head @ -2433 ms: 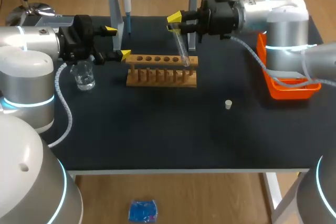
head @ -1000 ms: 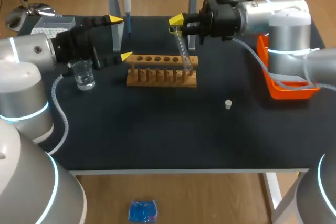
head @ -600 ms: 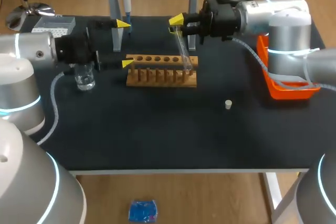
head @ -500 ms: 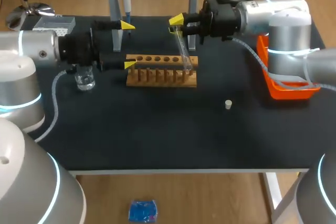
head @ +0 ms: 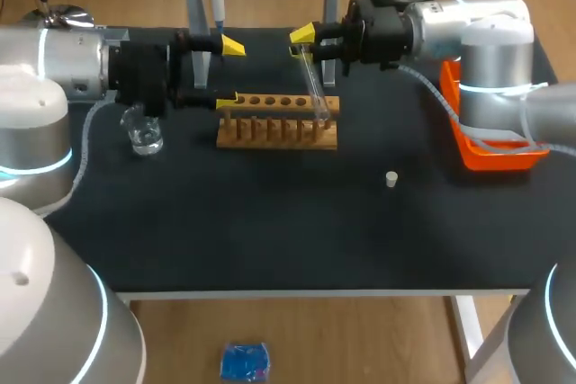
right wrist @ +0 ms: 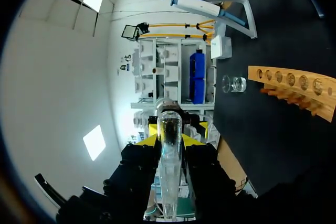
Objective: Invert the test tube, pick up the pipette, mount the tip to pipette, aspirate from beaker and dispense into the tube, eject the tip, return the pipette, and cap with the stopper.
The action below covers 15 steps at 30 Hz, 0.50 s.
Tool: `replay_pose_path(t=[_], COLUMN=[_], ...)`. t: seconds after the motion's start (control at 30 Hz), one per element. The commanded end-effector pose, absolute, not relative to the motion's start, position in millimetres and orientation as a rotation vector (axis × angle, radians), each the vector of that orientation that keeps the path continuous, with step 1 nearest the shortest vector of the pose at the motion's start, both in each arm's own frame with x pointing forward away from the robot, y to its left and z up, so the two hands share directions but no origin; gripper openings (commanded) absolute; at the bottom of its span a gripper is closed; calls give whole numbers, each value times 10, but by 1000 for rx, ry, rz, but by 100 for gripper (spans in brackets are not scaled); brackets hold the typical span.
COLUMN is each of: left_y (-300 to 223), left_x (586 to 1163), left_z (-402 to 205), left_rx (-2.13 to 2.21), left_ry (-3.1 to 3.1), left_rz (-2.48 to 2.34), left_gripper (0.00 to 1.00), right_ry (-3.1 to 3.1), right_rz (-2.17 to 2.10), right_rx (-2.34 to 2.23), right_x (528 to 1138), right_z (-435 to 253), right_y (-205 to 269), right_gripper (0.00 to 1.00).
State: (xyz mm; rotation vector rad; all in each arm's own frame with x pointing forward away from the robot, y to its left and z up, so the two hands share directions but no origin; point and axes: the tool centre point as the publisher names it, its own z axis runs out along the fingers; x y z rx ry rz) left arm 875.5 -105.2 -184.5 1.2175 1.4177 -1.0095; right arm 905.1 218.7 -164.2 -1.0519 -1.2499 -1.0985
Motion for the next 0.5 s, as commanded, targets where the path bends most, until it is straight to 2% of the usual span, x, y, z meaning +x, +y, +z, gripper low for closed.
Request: replay_pose_path(t=[0.03, 0.5], left_y=[-1142, -1375], left_x=[8648, 8565], left_z=[-1968, -1729], left_rx=[1117, 1096], left_ry=[1331, 1338], left_rz=[-974, -1022], left_gripper=[100, 100], right_ry=[-1251, -1251], right_rz=[-1100, -1100], right_rx=[-1054, -1054], right_x=[9047, 9047], right_z=[-1636, -1636], right_y=[2190, 2190], right_gripper=[0, 0])
